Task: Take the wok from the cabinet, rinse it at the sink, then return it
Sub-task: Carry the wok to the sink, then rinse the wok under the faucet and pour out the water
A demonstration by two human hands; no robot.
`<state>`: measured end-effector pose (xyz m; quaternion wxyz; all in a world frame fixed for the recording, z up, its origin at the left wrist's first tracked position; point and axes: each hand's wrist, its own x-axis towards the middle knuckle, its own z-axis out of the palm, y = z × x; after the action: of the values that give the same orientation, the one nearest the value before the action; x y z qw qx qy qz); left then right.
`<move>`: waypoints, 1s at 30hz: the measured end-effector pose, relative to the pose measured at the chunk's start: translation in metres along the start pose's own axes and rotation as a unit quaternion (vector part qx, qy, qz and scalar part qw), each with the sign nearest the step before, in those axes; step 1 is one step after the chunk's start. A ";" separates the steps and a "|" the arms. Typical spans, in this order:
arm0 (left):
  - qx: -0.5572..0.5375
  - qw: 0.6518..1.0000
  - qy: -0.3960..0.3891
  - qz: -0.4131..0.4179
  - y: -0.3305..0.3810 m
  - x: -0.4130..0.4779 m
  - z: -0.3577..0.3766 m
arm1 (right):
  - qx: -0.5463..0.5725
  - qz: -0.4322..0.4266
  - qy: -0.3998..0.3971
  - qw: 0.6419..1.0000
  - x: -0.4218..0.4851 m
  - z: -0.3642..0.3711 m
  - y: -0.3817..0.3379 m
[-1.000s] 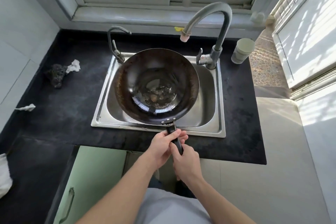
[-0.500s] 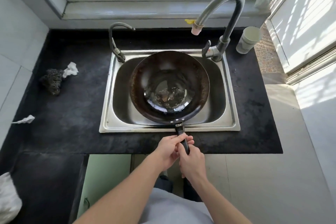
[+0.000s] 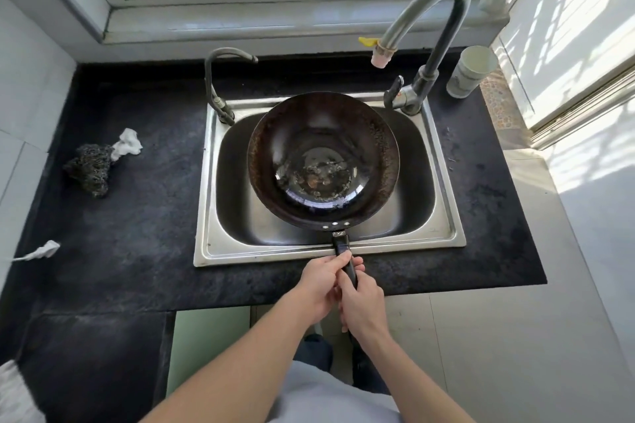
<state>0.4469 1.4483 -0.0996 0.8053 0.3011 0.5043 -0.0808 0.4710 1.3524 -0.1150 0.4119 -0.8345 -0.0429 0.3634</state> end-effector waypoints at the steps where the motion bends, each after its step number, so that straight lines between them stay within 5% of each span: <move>1: 0.012 1.000 -0.004 0.002 0.001 0.000 0.000 | 0.000 -0.003 -0.001 1.000 0.000 0.000 -0.002; 9: 0.047 0.998 -0.012 0.034 -0.002 -0.001 -0.001 | -0.108 0.025 -0.176 0.978 0.022 -0.054 -0.011; 19: -0.065 0.995 0.058 0.044 -0.018 -0.005 0.019 | -0.139 -0.157 0.008 0.978 0.115 -0.156 -0.102; 30: -0.065 0.982 0.161 0.080 -0.022 -0.004 0.045 | -0.188 -0.260 -0.053 0.946 0.200 -0.178 -0.198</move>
<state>0.4701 1.4039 -0.0914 0.7353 0.2968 0.6056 0.0665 0.7770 1.4394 -0.0163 0.3252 -0.8362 -0.3476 0.2726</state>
